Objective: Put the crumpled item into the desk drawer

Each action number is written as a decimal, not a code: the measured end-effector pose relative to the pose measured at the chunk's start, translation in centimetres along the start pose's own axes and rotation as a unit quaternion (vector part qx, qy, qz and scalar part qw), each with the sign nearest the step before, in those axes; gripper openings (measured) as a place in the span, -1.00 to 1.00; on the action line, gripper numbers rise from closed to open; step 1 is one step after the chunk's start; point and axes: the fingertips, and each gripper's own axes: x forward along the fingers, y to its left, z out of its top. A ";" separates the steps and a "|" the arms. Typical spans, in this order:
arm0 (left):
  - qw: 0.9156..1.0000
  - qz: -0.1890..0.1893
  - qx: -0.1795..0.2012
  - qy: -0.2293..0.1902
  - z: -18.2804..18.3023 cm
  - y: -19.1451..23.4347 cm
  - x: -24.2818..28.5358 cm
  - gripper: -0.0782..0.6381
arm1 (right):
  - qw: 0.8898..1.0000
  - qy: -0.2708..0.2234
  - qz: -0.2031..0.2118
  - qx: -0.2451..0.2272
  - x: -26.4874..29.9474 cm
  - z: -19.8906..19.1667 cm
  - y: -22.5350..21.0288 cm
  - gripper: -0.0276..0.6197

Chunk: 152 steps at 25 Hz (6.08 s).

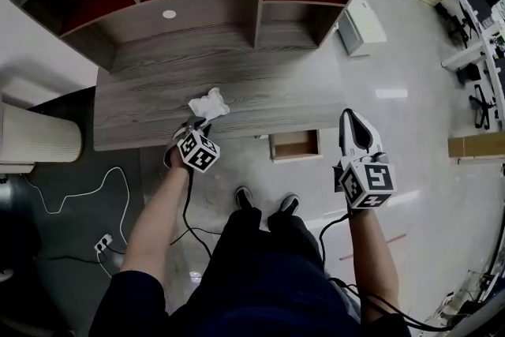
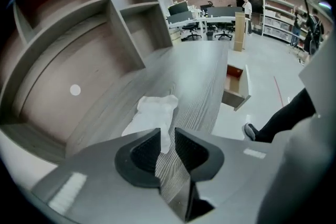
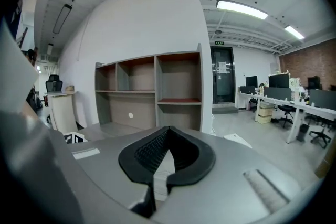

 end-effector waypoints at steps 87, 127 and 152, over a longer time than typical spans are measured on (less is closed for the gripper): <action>0.979 -0.148 0.127 -0.060 18.6 -28.2 1.7 -0.75 | 0.983 0.012 -0.150 0.110 -15.9 -9.4 -19.3 -0.90; 0.993 -0.117 0.027 -0.004 16.5 -25.2 5.4 -0.71 | 0.986 0.067 -0.084 0.126 -9.9 -14.2 -17.8 -0.90; 0.880 0.113 -0.181 -0.425 34.8 2.2 -27.4 -0.71 | 0.990 -0.134 -0.024 0.025 -8.4 9.6 -12.1 -0.90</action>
